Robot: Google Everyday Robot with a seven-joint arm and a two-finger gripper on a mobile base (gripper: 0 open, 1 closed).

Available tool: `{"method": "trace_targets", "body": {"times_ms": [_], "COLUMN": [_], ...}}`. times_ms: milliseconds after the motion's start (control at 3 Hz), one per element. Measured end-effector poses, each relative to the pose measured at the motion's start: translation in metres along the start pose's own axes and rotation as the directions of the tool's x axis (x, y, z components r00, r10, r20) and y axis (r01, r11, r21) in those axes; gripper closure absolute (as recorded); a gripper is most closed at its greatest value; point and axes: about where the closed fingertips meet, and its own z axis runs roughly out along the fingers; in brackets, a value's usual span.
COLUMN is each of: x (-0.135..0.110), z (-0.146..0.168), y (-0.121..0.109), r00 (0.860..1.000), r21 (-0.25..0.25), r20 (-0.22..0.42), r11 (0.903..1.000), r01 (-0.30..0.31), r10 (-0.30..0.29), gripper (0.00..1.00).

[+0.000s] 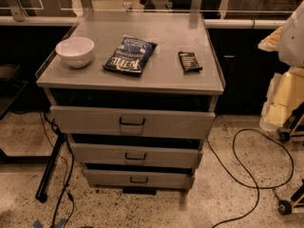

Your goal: Open middle drawer

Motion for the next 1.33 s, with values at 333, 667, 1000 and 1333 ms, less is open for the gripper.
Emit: {"method": "trace_targets", "body": {"times_ms": [333, 667, 1000, 1333], "x": [0.000, -0.001, -0.004, -0.020], "z": [0.000, 0.012, 0.068, 0.126], "y": [0.000, 0.007, 0.036, 0.059], "r00": [1.000, 1.000, 0.998, 0.996], "r21": [0.000, -0.018, -0.091, -0.186], "r20": [0.000, 0.023, 0.056, 0.077], "r11": [1.0000, 0.9998, 0.9957, 0.9823], "r01": [0.000, 0.000, -0.021, -0.020], "r10": [0.000, 0.000, 0.027, 0.035], "gripper": [0.00, 0.00, 0.00, 0.00]}}
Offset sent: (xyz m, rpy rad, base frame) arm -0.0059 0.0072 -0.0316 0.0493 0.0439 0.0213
